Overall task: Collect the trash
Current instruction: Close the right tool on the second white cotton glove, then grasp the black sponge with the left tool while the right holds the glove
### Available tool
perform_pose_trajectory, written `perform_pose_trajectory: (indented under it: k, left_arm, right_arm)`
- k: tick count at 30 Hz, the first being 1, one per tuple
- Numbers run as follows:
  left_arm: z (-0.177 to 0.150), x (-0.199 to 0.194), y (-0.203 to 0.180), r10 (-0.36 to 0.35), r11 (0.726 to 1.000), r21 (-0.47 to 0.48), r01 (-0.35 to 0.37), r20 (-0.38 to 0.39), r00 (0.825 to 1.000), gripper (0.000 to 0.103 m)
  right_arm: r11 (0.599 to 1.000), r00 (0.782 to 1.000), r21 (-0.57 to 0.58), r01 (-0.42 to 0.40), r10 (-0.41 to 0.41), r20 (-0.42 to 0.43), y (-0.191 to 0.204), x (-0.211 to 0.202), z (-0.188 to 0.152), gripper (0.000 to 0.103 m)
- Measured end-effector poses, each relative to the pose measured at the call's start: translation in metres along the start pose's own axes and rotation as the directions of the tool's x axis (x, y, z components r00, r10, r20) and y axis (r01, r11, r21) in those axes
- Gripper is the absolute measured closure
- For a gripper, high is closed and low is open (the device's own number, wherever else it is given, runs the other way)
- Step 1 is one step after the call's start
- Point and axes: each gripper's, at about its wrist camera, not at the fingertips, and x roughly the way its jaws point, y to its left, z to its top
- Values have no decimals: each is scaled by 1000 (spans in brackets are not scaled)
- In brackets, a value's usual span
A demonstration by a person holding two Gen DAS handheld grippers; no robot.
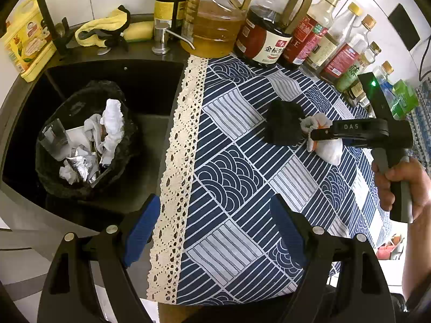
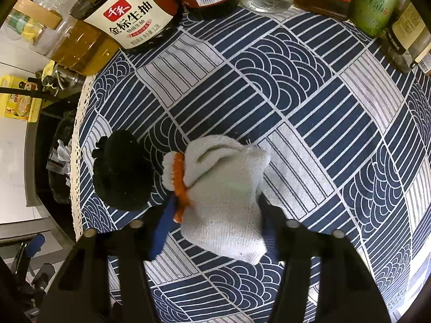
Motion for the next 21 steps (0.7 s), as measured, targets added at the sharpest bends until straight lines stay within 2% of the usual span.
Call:
perform_pose_trajectory:
  k: [1, 3, 5, 14, 21]
  left_arm:
    - [0, 0, -1, -1, 1000, 3, 1, 0, 1000, 22]
    - [2, 1, -3, -5, 1000, 12, 5, -1, 1000, 22]
    - [3, 1, -5, -7, 1000, 22, 7, -1, 1000, 22]
    - [18, 7, -20, -26, 996, 89, 26, -6, 1000, 22]
    - [39, 28, -60, -65, 973, 218, 71, -37, 997, 22]
  right_arm:
    - [1000, 1000, 2, -8, 8, 2, 0, -1, 0, 56]
    - [1000, 1000, 8, -28, 28, 7, -1, -4, -1, 69]
    - [999, 999, 12, -42, 42, 18, -2, -9, -3, 74]
    - [995, 992, 40, -90, 86, 89, -10, -44, -16, 77]
    - [988, 980, 74, -134, 121, 161, -23, -77, -50, 77]
